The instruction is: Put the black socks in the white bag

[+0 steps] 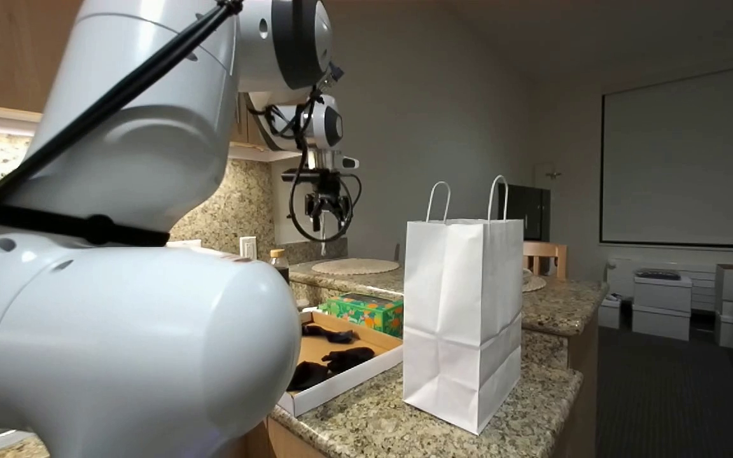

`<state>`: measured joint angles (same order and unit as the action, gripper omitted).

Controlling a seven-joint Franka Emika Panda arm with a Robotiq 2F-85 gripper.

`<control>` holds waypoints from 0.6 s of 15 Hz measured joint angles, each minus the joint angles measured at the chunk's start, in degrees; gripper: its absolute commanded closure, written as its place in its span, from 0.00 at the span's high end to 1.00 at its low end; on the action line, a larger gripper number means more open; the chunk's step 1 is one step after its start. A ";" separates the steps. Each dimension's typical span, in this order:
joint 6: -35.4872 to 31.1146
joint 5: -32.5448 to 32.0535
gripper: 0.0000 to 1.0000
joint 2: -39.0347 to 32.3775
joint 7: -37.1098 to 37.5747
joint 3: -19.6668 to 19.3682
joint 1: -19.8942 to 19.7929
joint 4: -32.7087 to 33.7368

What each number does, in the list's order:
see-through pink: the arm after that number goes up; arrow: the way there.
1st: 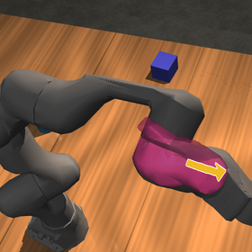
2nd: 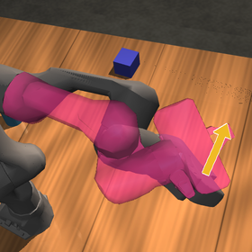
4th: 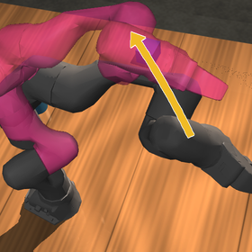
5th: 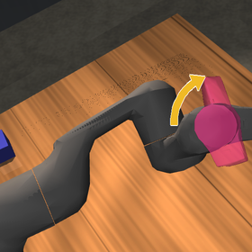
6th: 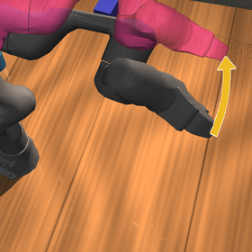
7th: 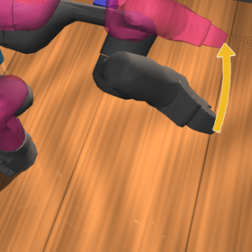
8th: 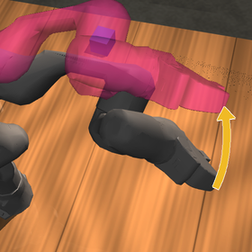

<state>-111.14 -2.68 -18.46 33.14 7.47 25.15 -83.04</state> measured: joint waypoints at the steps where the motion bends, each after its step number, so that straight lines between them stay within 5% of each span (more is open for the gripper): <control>1: -3.56 0.00 1.00 -0.91 2.46 -0.52 -0.04 -3.05; 9: -13.56 5.68 1.00 -5.35 9.93 -1.39 -4.93 -20.56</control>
<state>-124.70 3.00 -23.81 43.07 6.08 20.22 -103.60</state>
